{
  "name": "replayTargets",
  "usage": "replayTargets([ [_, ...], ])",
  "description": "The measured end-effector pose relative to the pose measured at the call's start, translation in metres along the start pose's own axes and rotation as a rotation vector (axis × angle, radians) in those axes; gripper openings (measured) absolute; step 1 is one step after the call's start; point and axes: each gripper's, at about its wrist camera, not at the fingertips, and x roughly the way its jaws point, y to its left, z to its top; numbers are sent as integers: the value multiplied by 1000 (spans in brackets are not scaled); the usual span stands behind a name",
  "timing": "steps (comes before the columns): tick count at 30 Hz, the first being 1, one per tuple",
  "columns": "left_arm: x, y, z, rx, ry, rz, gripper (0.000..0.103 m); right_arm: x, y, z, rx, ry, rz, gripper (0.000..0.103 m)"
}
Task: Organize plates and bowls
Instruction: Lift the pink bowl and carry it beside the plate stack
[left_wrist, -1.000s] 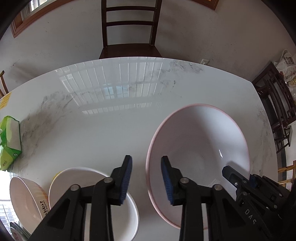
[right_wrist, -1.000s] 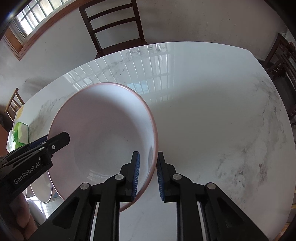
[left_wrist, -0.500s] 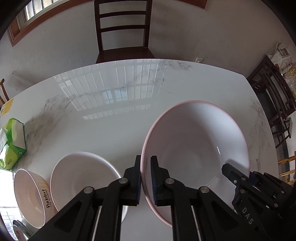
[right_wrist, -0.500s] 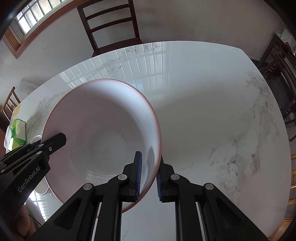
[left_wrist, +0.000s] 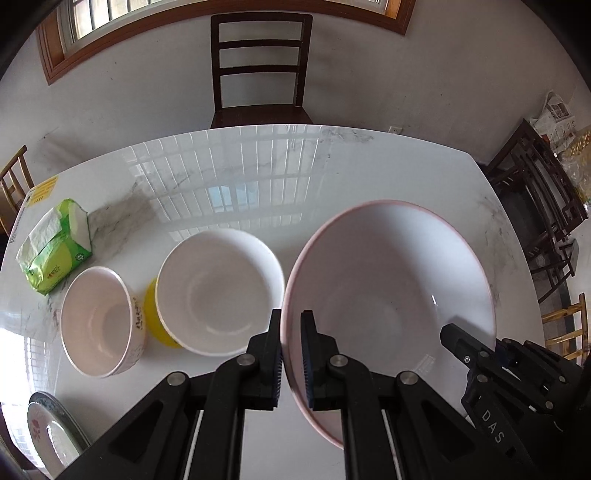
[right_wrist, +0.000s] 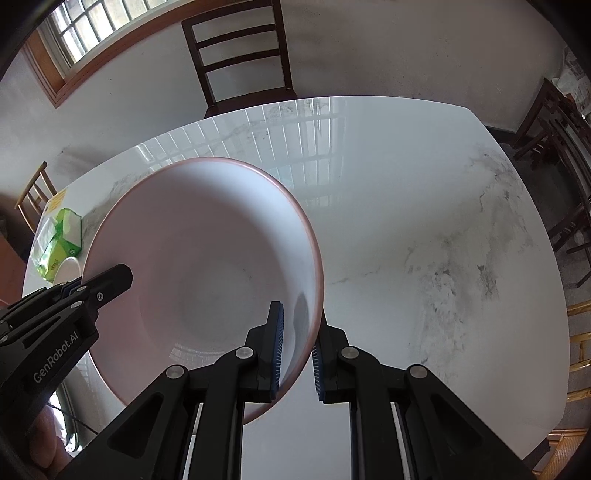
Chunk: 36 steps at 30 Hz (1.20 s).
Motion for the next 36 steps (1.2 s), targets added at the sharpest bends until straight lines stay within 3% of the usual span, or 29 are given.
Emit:
replayTargets([
  [16, -67, 77, -102, -78, 4, 51, 9, -39, 81, -86, -114, 24, 65, 14],
  [24, -77, 115, -142, -135, 23, 73, 9, -41, 118, -126, -177, 54, 87, 15],
  [36, -71, 141, -184, -198, 39, 69, 9, -30, 146, -170, -218, 101, 114, 16],
])
